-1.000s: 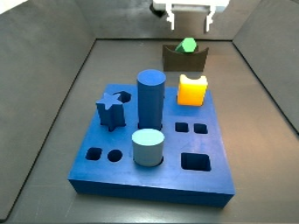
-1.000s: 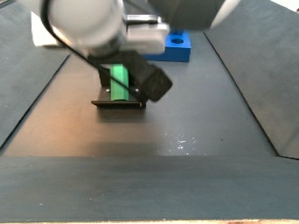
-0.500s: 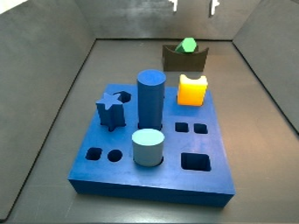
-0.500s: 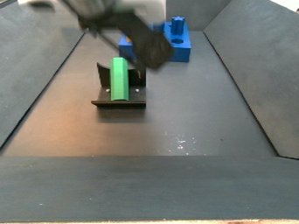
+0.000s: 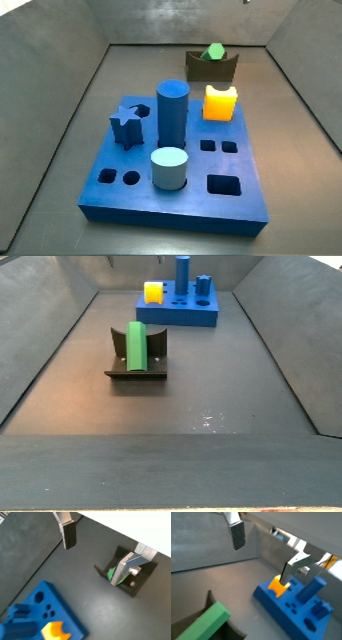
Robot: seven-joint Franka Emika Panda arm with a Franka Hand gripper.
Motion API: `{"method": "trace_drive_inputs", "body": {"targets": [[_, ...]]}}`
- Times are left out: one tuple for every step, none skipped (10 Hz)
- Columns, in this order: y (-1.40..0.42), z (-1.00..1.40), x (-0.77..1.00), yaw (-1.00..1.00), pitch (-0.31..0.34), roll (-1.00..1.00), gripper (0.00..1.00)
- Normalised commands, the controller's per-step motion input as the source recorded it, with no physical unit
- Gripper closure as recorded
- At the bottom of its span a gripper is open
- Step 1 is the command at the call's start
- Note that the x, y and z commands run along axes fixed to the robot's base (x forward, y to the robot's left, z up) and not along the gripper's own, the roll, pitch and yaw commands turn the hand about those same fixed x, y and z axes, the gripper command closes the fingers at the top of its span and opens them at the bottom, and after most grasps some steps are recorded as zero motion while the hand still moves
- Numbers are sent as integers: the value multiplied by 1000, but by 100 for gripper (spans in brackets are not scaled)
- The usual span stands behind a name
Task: Pick up the hexagon object. Move up. Place the hexagon object on the fixture. Regrasp the hexagon object. Move to above the board. Insert the hexagon object.
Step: Regrasp the hexagon object.
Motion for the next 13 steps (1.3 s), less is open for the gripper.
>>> {"method": "trace_drive_inputs", "body": {"targets": [[-36,29,-17,21,14,1000,0],[-34,21,-22,22,11,1000,0],[-26,13,-34,23,4,1000,0],[-24,12,-40,23,-1,1000,0],[-23,-1,-35,24,-9,1000,0],[-22,-2,-34,25,-13,1000,0],[-20,7,-32,26,-20,1000,0],[-18,5,-30,27,-24,1000,0],[-18,7,-30,28,-26,1000,0],[-19,14,-27,29,-25,1000,0],[-19,20,-19,29,-21,1000,0],[-20,12,-7,30,-18,1000,0],[-18,-7,11,31,-12,1000,0]]}}
